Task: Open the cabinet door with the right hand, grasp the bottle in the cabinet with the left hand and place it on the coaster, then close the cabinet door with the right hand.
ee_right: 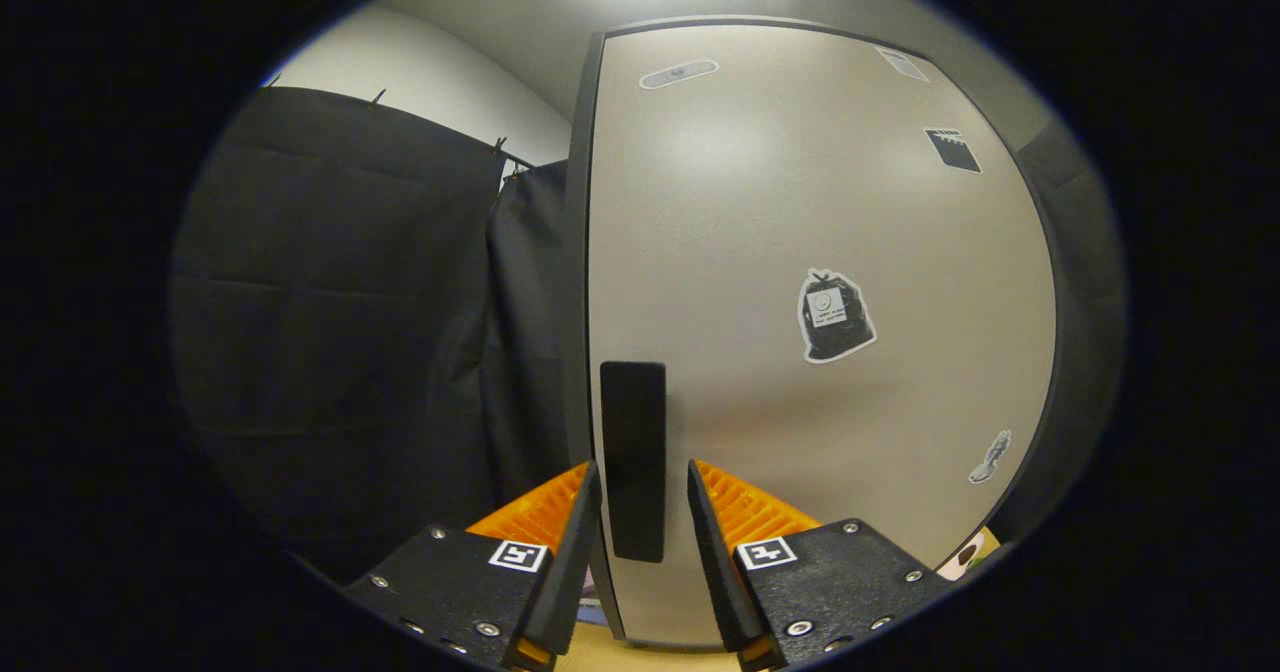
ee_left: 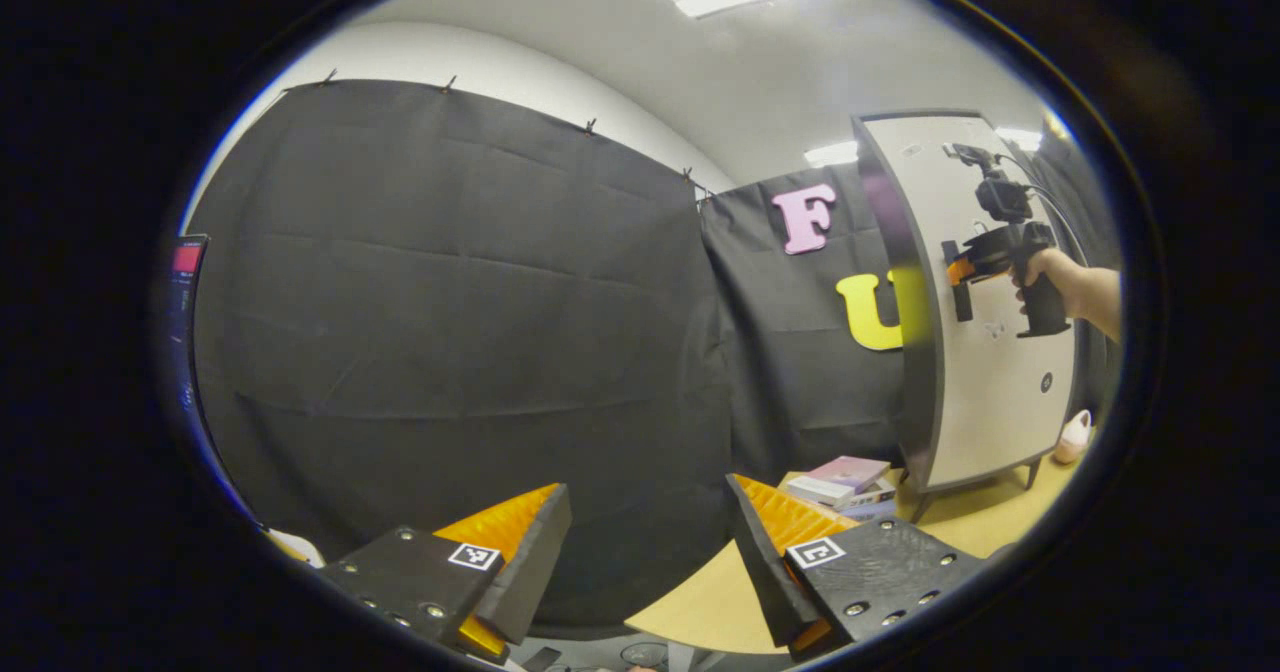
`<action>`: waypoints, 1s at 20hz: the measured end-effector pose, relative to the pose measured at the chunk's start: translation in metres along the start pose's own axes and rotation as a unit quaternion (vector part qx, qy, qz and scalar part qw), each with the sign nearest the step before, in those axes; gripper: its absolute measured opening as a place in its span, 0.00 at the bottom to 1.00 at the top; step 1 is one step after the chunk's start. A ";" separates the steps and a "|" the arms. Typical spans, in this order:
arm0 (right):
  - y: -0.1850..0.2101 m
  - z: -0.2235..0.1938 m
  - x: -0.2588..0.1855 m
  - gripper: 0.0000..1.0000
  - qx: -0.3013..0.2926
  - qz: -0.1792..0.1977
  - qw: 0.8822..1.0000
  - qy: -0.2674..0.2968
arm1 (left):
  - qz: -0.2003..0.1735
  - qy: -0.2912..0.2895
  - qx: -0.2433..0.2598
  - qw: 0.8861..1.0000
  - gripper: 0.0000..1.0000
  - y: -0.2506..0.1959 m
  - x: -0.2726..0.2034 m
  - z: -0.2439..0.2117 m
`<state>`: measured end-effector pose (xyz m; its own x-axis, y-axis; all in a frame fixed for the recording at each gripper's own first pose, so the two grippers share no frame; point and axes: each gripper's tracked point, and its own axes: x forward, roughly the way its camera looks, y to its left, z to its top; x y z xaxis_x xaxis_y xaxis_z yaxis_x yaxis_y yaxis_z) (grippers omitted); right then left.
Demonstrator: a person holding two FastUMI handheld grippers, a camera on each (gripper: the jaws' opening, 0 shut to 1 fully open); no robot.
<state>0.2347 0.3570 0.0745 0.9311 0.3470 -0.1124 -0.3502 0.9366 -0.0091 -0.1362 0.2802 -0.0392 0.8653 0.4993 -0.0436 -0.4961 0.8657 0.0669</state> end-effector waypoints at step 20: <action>0.003 -0.011 -0.023 0.21 0.009 0.060 0.997 0.054 | -0.080 -0.004 -0.027 0.996 0.92 -0.038 0.018 -0.002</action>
<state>0.2108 0.3517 0.0664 0.8658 0.4505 -0.2176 -0.4559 0.8896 0.0279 -0.1019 0.2560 -0.0441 0.9342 0.3544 -0.0410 -0.3545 0.9350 0.0055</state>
